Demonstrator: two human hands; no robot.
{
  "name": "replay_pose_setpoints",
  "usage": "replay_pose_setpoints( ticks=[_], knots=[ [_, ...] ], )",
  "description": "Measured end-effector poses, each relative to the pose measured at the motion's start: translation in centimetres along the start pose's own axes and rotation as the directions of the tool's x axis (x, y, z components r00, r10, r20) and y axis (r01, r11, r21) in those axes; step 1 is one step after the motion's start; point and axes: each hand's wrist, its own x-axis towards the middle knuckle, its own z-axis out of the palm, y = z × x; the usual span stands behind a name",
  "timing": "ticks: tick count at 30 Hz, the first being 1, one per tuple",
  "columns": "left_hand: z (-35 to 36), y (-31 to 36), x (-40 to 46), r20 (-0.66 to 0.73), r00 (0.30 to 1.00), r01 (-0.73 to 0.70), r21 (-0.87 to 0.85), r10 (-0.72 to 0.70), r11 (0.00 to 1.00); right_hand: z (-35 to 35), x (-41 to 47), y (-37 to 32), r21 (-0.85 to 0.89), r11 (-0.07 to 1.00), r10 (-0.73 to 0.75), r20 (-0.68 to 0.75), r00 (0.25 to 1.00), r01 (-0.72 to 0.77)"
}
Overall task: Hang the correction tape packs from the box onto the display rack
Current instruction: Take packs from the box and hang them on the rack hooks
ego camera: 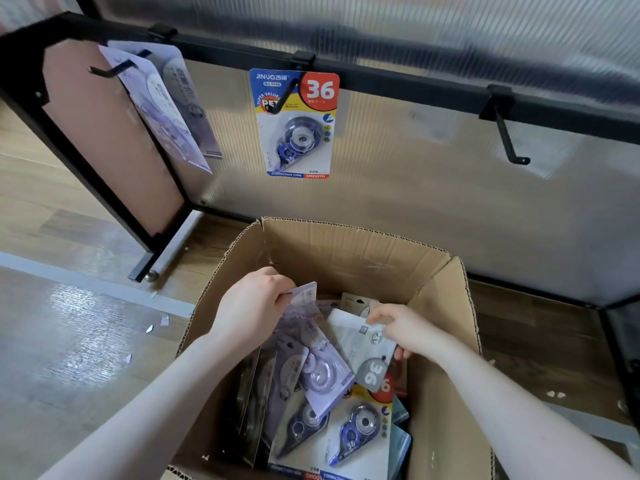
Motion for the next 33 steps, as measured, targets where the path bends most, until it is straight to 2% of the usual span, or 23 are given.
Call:
replay_pose_setpoints(
  ticks=[3, 5, 9, 11, 14, 17, 19, 21, 24, 26, 30, 33],
  knots=[
    [-0.1, -0.4, -0.2, 0.006, 1.0, 0.021, 0.008, -0.021, 1.0, -1.0, -0.4, -1.0, 0.095, 0.991, 0.088, 0.022, 0.996, -0.09],
    [-0.3, -0.6, -0.2, 0.001, 1.0, 0.028, 0.009, -0.028, 1.0, -1.3, -0.8, -1.5, 0.085, 0.991, 0.099, 0.019, 0.995, -0.101],
    [-0.4, -0.6, -0.3, -0.008, 1.0, 0.023, -0.01, -0.023, 1.0, -1.9, -2.2, -1.4, -0.229, 0.965, -0.096, 0.144, 0.985, 0.128],
    [-0.4, -0.7, -0.3, -0.004, 1.0, 0.026, -0.012, -0.026, 1.0, -2.0, -2.5, -0.8, -0.319, 0.929, -0.132, 0.182, 0.974, 0.186],
    [-0.5, -0.8, -0.3, 0.003, 0.999, 0.041, -0.019, -0.041, 0.999, -1.6, -2.6, -0.5, -0.514, 0.809, -0.229, 0.176, 0.958, 0.287],
    [-0.7, -0.7, -0.3, 0.002, 0.999, 0.042, -0.02, -0.042, 0.999, -1.4, -3.3, -0.7, -0.609, 0.677, -0.396, 0.171, 0.902, 0.413],
    [-0.9, -0.5, -0.2, 0.003, 0.999, 0.048, -0.023, -0.048, 0.999, -1.3, -3.4, -0.6, -0.608, 0.646, -0.504, 0.115, 0.856, 0.461],
    [-1.2, -0.4, -0.1, -0.007, 0.999, 0.042, -0.027, -0.042, 0.999, -1.4, -3.3, -1.0, -0.564, 0.682, -0.557, 0.011, 0.83, 0.465],
    [-1.7, -0.2, -0.1, -0.04, 0.998, 0.045, -0.044, -0.047, 0.998, -2.1, -3.3, -1.8, -0.364, 0.827, -0.516, -0.186, 0.836, 0.429],
    [-2.2, -0.1, -0.1, -0.068, 0.996, 0.049, -0.056, -0.053, 0.997, -2.7, -3.3, -2.4, -0.233, 0.873, -0.485, -0.312, 0.817, 0.429],
    [-3.6, 0.0, -0.2, -0.133, 0.99, 0.031, -0.09, -0.042, 0.996, -3.9, -3.9, -3.8, 0.034, 0.891, -0.393, -0.444, 0.805, 0.453],
    [-4.9, -0.5, -0.4, -0.204, 0.979, 0.001, -0.128, -0.028, 0.992, -4.9, -4.4, -4.9, 0.106, 0.863, -0.378, -0.515, 0.769, 0.495]
  ],
)
